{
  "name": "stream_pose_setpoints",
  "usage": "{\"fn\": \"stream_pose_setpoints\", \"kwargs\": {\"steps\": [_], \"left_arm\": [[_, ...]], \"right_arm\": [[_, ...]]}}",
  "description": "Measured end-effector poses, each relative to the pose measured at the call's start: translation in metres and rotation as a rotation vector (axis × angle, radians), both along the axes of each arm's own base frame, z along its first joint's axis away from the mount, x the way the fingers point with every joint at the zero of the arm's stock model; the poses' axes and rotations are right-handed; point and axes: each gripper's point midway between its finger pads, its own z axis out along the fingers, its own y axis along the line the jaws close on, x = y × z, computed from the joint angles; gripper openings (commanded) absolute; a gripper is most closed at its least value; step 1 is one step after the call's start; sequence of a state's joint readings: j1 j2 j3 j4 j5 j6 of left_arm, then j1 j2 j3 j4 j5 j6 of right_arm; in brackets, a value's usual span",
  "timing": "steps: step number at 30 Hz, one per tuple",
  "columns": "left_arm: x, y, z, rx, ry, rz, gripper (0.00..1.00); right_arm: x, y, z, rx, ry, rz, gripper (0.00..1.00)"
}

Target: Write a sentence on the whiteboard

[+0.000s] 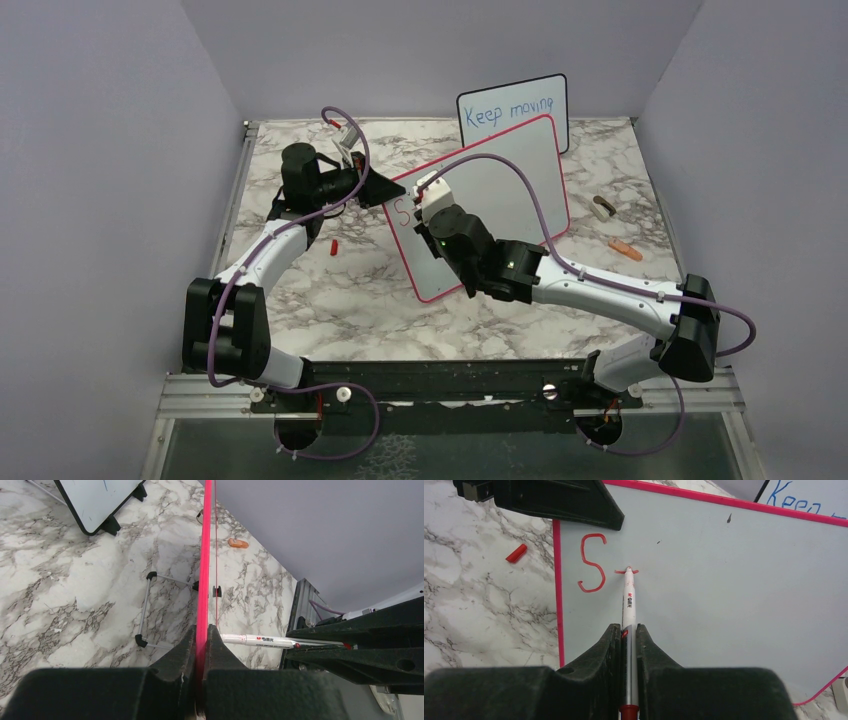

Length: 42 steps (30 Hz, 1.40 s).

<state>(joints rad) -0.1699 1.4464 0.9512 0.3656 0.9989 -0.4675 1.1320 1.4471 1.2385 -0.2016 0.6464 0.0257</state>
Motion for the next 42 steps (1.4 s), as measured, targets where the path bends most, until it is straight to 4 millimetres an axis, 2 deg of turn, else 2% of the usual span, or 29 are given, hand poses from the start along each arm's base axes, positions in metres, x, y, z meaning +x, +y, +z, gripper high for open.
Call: {"fn": "stream_pose_setpoints", "kwargs": {"steps": [22, 42], "left_arm": [[0.0, 0.0, 0.0, 0.0, 0.0, 0.0, 0.0], [0.001, 0.0, -0.001, 0.0, 0.002, 0.001, 0.0]], "right_arm": [[0.002, 0.002, 0.002, 0.014, -0.006, -0.002, 0.01], [-0.008, -0.004, -0.019, -0.043, 0.068, 0.014, 0.01]]}}
